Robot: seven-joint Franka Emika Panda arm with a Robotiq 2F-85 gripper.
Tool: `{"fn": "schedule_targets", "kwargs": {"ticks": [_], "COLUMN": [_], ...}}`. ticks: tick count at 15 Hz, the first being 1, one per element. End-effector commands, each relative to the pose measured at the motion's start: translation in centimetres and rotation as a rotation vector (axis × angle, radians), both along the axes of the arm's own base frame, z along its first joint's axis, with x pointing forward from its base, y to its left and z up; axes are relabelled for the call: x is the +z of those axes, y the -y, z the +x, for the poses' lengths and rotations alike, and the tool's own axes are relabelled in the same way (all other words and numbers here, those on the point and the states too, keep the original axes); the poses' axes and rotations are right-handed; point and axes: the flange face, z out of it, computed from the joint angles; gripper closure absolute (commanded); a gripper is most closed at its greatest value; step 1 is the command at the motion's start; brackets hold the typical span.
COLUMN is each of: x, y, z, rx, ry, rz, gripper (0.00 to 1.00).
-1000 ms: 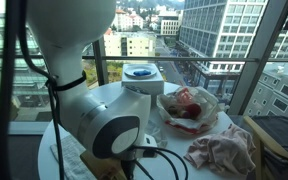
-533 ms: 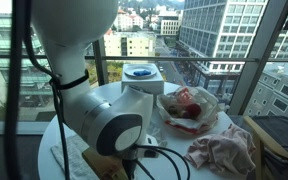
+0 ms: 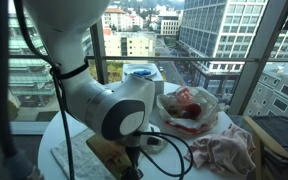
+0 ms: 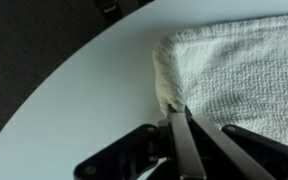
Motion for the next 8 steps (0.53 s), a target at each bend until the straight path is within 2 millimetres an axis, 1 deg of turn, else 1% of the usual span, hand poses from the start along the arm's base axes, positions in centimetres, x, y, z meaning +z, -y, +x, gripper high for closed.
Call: {"fn": "schedule_targets", "kwargs": {"ticks": [1, 4, 8], "x": [2.9, 3.7, 3.2], "y": [-2.4, -4.9, -8.4], "z": [1.0, 1.8, 2.5], "rx": [0.071, 0.164, 0.280], "ry": [0.031, 0.029, -0.018], "rz": [-0.007, 0.026, 0.058], "gripper": [0.96, 0.96, 0.96]}}
